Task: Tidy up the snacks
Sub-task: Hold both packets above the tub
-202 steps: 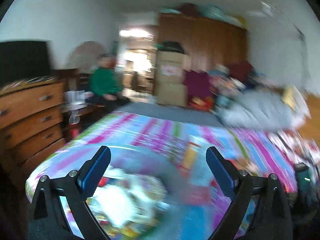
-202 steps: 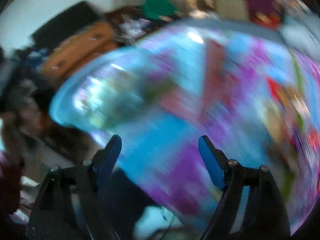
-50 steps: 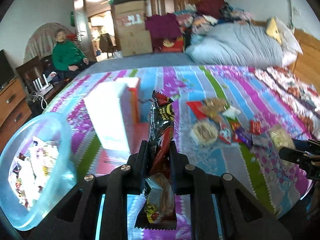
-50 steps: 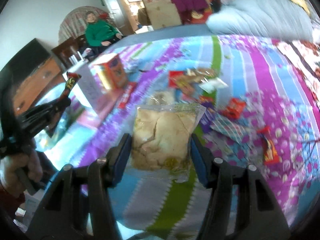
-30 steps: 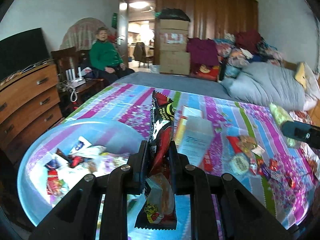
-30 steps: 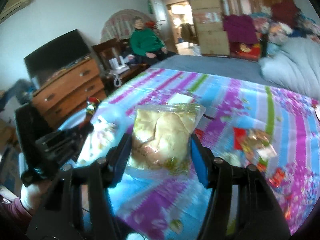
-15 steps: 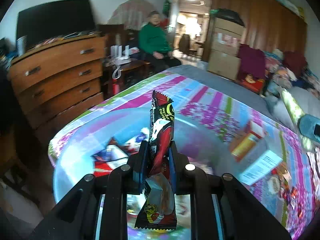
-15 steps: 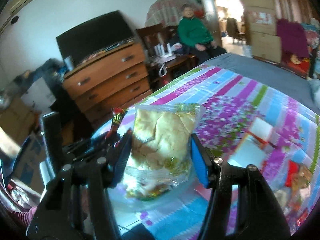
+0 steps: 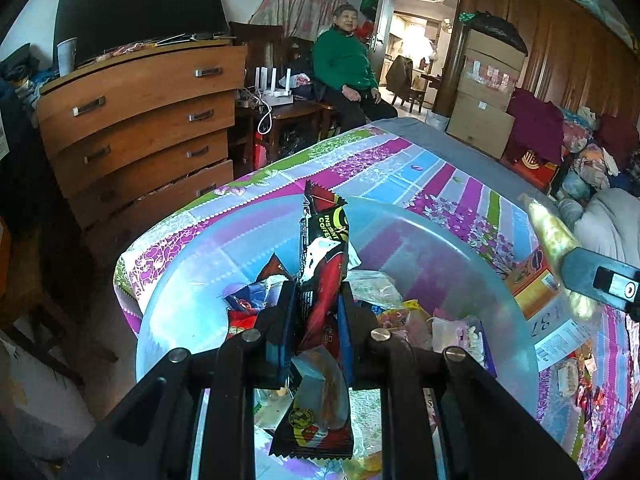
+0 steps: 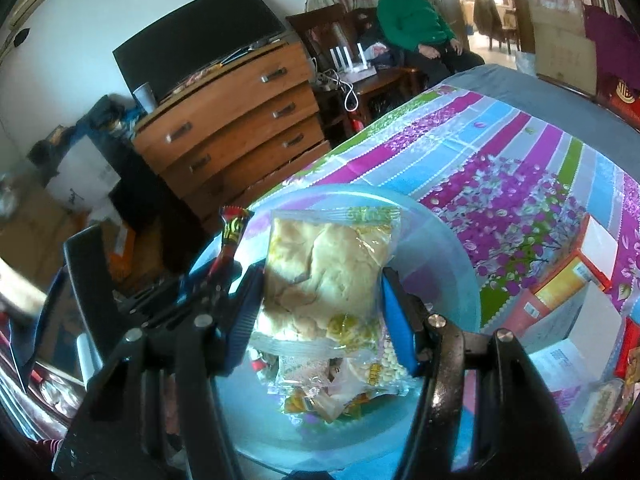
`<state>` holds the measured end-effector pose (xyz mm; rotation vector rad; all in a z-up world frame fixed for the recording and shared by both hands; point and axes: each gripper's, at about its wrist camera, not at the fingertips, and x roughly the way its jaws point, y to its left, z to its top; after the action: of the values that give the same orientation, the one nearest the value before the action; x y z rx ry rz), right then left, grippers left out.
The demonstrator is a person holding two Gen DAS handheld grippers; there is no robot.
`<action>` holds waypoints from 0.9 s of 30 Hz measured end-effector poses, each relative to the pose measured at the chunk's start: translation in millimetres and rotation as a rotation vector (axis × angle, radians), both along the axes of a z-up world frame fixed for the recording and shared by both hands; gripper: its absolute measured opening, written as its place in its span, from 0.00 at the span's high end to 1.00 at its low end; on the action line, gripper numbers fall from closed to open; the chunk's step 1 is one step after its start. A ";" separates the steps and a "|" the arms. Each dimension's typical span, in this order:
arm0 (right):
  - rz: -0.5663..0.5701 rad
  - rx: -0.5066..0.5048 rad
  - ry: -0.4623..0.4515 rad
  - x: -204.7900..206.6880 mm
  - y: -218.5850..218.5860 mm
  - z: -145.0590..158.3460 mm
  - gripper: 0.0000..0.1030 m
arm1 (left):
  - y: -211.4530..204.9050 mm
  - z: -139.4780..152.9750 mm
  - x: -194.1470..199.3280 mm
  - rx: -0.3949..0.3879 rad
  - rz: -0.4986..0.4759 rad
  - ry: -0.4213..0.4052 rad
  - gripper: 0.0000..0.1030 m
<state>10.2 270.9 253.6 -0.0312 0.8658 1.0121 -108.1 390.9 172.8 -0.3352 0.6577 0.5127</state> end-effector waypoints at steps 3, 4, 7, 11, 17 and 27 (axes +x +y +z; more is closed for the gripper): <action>0.000 -0.002 0.001 0.8 4.0 0.8 0.43 | 2.6 -1.0 -0.5 -0.001 0.000 0.003 0.82; 0.000 -0.002 0.002 0.8 4.1 0.8 0.43 | 2.7 -0.3 0.1 0.000 -0.001 0.004 0.82; 0.000 -0.001 0.001 1.0 5.2 0.8 0.43 | 2.4 0.0 0.7 0.000 0.000 0.004 0.82; 0.006 -0.002 0.002 1.6 11.4 0.7 0.43 | 2.9 -0.6 0.7 0.000 0.000 0.006 0.82; 0.006 0.000 0.005 2.5 13.0 0.5 0.43 | 5.4 -3.1 0.9 -0.002 0.003 0.006 0.82; 0.000 0.003 0.013 2.7 10.0 2.3 0.43 | 3.9 -4.7 4.8 0.001 0.003 0.010 0.82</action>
<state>12.9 280.9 255.9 -0.0222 0.8765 1.0141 -103.4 394.8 168.1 -0.3330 0.6671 0.5180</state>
